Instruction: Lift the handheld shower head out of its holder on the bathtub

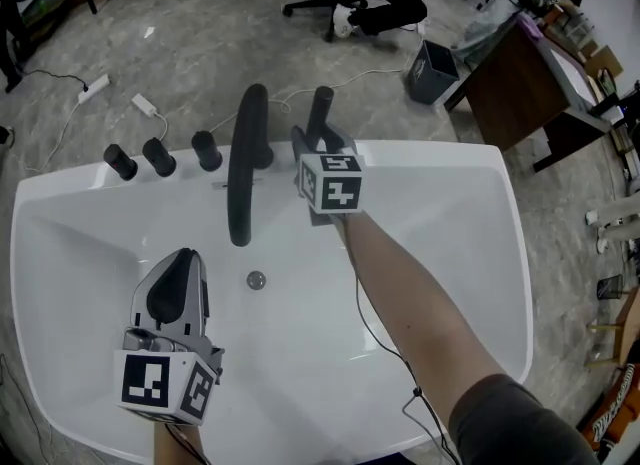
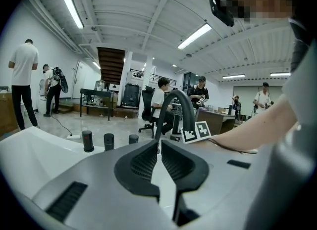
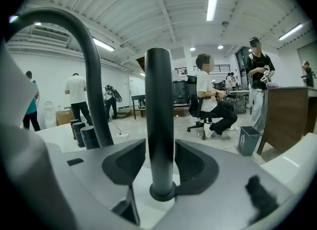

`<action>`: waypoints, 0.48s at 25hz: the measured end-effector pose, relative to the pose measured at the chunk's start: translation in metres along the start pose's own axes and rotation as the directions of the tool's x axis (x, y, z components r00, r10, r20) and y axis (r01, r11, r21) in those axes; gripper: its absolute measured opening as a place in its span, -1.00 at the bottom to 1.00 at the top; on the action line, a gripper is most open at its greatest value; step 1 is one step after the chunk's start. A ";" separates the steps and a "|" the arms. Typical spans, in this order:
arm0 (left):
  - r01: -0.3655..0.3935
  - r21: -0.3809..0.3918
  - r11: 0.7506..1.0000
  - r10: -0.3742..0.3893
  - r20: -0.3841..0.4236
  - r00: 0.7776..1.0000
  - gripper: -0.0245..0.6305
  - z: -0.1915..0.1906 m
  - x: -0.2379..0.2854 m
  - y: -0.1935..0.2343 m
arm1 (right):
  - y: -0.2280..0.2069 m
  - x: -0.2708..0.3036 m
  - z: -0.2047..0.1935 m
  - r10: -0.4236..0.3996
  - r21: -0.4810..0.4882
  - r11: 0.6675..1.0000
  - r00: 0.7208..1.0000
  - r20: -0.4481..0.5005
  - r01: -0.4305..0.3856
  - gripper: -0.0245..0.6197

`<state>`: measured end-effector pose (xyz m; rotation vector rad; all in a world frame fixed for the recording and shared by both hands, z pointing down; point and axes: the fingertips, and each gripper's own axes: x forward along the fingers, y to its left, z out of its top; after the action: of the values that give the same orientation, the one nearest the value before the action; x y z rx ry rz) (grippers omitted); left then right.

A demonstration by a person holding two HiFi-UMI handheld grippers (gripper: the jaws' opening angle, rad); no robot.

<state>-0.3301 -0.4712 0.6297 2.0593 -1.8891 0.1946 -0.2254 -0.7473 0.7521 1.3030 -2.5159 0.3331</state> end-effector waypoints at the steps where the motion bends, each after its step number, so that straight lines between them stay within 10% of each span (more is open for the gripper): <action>1: -0.001 0.005 1.000 0.001 -0.001 1.000 -0.82 0.000 -0.001 0.001 | 0.000 0.001 0.000 -0.003 -0.015 1.000 1.000 -0.006 0.003 -0.37; 12: 0.008 -0.016 1.000 -0.008 -0.014 1.000 -0.82 -0.007 -0.006 0.000 | 0.001 -0.012 -0.002 -0.021 -0.036 0.999 0.999 -0.043 0.019 -0.49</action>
<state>-0.3301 -0.4634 0.6339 2.0498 -1.8681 0.1913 -0.2195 -0.7369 0.7492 1.2924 -2.4603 0.3071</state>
